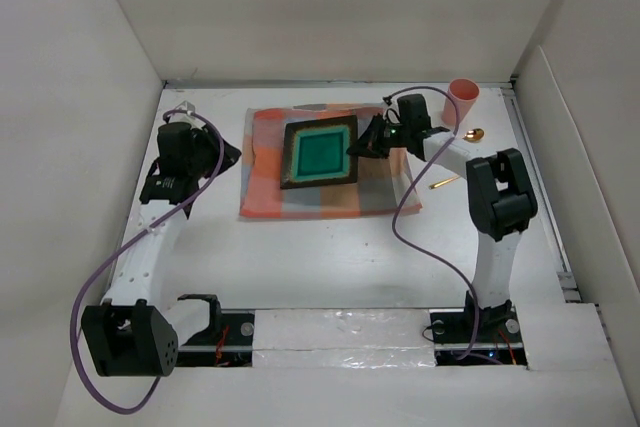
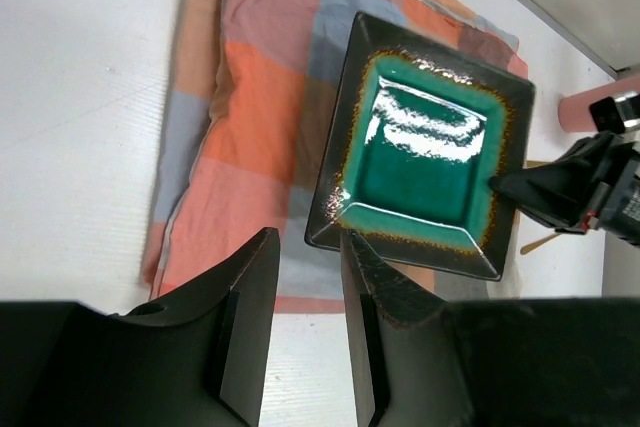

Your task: Set the dinner table for one person

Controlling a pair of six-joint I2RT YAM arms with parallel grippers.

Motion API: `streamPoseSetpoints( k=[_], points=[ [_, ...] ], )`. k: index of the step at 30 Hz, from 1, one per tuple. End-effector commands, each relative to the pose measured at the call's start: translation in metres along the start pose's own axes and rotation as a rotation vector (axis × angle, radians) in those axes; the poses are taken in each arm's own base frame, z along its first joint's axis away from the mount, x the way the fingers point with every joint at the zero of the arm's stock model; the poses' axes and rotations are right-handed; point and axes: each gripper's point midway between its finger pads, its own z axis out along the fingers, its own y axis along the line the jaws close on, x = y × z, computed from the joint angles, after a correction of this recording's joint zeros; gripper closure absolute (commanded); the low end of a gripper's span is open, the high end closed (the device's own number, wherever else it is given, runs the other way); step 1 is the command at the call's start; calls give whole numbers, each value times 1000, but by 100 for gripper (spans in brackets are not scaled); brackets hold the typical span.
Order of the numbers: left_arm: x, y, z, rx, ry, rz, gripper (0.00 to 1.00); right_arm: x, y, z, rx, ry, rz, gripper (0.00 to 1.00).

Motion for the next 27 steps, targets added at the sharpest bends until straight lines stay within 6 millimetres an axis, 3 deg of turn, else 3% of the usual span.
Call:
streamPoseSetpoints(
  k=[1, 14, 22, 27],
  points=[
    [-5, -1, 2, 12, -32, 8, 71, -24, 68, -20, -240, 26, -143, 100],
    [0, 3, 10, 0, -11, -2, 71, -18, 16, 3, -164, 85, -105, 100],
    [6, 8, 10, -7, -1, -8, 71, 4, -30, 14, -40, 150, -45, 100],
    [10, 9, 12, -7, 7, -9, 71, 6, -47, 12, 58, 160, -49, 77]
  ],
)
